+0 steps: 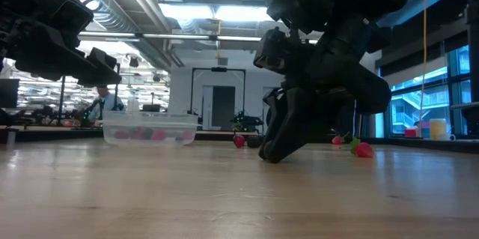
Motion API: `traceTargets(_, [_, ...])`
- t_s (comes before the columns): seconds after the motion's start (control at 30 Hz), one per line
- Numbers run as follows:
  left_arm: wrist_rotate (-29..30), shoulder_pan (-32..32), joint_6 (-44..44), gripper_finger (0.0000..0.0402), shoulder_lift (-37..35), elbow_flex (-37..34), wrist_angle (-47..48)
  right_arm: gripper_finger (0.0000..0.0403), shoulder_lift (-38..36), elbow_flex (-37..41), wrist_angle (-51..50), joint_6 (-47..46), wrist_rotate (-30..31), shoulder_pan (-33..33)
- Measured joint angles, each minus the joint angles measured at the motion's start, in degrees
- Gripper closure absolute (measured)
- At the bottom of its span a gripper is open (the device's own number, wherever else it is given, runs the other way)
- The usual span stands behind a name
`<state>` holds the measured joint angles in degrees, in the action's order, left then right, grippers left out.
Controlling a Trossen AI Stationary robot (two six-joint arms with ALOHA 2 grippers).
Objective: Pick and placing Produce into tupperware
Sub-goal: Put the bottom blackberry into the transparent container
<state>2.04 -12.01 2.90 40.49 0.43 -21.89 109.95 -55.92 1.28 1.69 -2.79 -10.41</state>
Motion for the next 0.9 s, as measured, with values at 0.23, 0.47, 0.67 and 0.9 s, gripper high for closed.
traceTargets(0.23, [0.00, -0.02, 0.00, 0.0202, 0.00, 0.00, 0.00, 0.0274, 0.33, -2.17, -1.22, 0.33, 0.27, 1.64])
traceTargets(0.47, [0.00, -0.01, 0.00, 0.0202, -0.01, 0.00, 0.00, 0.0281, 0.07, -9.97, -4.71, 6.75, 0.40, 5.79])
traceTargets(0.67, [0.00, -0.02, 0.00, 0.0202, -0.02, 0.00, 0.00, 0.0279, 0.07, -17.45, -3.62, 14.77, 0.39, 10.32])
traceTargets(0.9, [0.00, -0.01, -0.01, 0.0202, -0.02, 0.00, 0.00, 0.0280, 0.19, -23.76, 5.23, 21.08, 0.29, 15.48])
